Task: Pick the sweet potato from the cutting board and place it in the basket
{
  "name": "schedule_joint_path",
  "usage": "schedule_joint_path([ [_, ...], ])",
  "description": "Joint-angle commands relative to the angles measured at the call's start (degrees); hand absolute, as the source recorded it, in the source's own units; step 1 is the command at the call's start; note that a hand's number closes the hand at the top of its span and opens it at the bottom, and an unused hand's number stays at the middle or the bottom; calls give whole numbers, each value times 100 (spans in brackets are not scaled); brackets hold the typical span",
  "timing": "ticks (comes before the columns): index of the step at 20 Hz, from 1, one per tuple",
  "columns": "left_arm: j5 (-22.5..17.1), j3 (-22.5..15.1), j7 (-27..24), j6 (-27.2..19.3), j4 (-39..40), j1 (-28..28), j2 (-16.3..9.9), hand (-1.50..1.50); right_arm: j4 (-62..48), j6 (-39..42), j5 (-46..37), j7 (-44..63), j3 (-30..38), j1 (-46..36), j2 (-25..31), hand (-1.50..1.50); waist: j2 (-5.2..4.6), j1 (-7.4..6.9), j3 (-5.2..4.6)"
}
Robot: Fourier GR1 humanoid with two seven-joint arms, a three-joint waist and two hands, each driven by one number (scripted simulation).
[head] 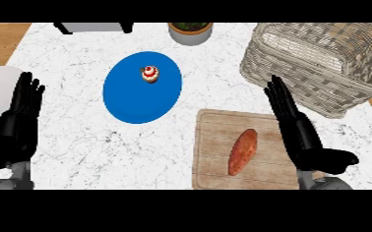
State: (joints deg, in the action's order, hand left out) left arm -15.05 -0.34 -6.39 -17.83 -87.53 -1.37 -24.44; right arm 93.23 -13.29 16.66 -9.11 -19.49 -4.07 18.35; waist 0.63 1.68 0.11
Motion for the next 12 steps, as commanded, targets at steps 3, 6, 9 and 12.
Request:
schedule_joint_path([
  [3,18,-107,629,411,114,-239,-270,0,-34,696,792,-872,1245,-119,251,150,-63,-125,-2],
  [6,-163,-149,1288,741,460,-590,-554,0,-362,1292,1598,-1240,2306,-616,620,150,-106,-17,17],
  [9,-283,-480,1375,948,467,-514,-259,0,-63,1098,-1221,-1530,243,-561,1215,-150,-87,-165,-18],
  [12,-286,-387,1655,965,545,-782,-378,0,32,-498,-2385,-1082,-569,-882,45,-150,-68,-221,-20],
])
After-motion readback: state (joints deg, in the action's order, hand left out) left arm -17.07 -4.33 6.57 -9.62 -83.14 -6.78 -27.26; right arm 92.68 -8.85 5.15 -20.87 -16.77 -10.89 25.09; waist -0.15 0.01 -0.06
